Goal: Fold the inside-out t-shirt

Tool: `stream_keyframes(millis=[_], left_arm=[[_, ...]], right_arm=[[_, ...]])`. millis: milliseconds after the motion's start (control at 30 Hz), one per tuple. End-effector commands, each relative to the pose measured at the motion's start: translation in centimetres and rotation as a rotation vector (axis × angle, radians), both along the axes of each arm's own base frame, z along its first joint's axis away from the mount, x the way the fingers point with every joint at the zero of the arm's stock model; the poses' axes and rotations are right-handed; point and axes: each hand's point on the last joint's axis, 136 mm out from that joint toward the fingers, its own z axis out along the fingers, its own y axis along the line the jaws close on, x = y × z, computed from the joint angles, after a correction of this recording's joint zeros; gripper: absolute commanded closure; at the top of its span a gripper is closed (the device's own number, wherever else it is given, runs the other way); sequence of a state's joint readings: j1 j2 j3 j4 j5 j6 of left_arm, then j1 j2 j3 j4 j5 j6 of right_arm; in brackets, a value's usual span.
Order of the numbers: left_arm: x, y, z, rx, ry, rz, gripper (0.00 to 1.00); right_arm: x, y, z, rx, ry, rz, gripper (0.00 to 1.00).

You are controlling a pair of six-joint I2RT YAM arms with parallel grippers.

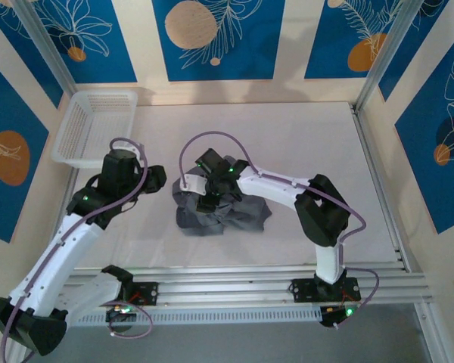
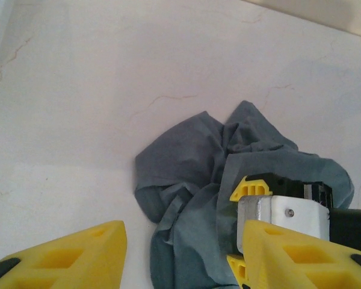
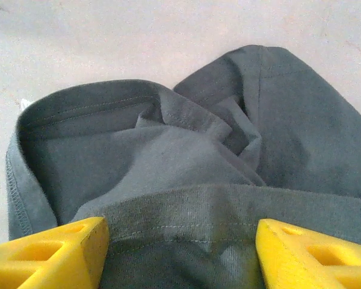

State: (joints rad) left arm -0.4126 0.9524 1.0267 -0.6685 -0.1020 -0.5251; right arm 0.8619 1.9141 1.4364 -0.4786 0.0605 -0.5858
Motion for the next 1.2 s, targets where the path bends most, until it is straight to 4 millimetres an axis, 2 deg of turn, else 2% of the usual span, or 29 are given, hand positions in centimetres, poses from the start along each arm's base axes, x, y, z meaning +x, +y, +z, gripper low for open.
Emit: stream_keyframes(millis=[0, 133, 200, 433, 500, 600, 633, 733, 933, 1067, 1167], left_arm=[[0.1, 0.0, -0.7, 0.010, 0.018, -0.006, 0.46], [0.2, -0.2, -1.0, 0.019, 0.028, -0.018, 0.46], [0.2, -0.2, -1.2, 0.024, 0.032, -0.018, 0.46], [0.0, -0.1, -1.7, 0.029, 0.047, -0.017, 0.46], [0.0, 0.0, -1.9, 0.029, 0.049, -0.014, 0.46], [0.0, -0.1, -2.1, 0.029, 0.055, -0.015, 0.46], [0.0, -0.1, -2.1, 0.028, 0.055, -0.016, 0.46], [0.0, -0.2, -2.1, 0.027, 0.057, -0.018, 0.46], [0.0, -0.1, -2.2, 0.028, 0.061, -0.018, 0.46], [0.0, -0.1, -2.2, 0.028, 0.061, -0.018, 0.46], [0.0, -0.2, -2.2, 0.026, 0.063, -0.019, 0.46]], right_arm=[[0.8, 0.4, -0.3, -0.030, -0.043, 0.018, 0.34], [1.3, 0.4, -1.6, -0.057, -0.072, 0.005, 0.35], [1.3, 0.5, -1.8, -0.051, -0.067, 0.004, 0.40], [0.8, 0.9, -1.1, -0.021, -0.037, 0.012, 0.72], [0.7, 1.0, -0.6, -0.010, -0.033, 0.015, 0.73], [0.5, 1.2, 0.0, 0.006, -0.030, 0.016, 0.64], [0.4, 1.2, 0.1, 0.009, -0.025, 0.017, 0.64], [0.3, 1.6, 0.6, 0.034, -0.013, 0.013, 0.72], [-0.3, 1.9, 0.5, 0.034, 0.030, 0.027, 0.93], [-0.4, 2.1, 1.3, 0.045, 0.031, 0.026, 0.94], [-0.4, 2.2, 2.7, 0.073, 0.023, 0.021, 0.94]])
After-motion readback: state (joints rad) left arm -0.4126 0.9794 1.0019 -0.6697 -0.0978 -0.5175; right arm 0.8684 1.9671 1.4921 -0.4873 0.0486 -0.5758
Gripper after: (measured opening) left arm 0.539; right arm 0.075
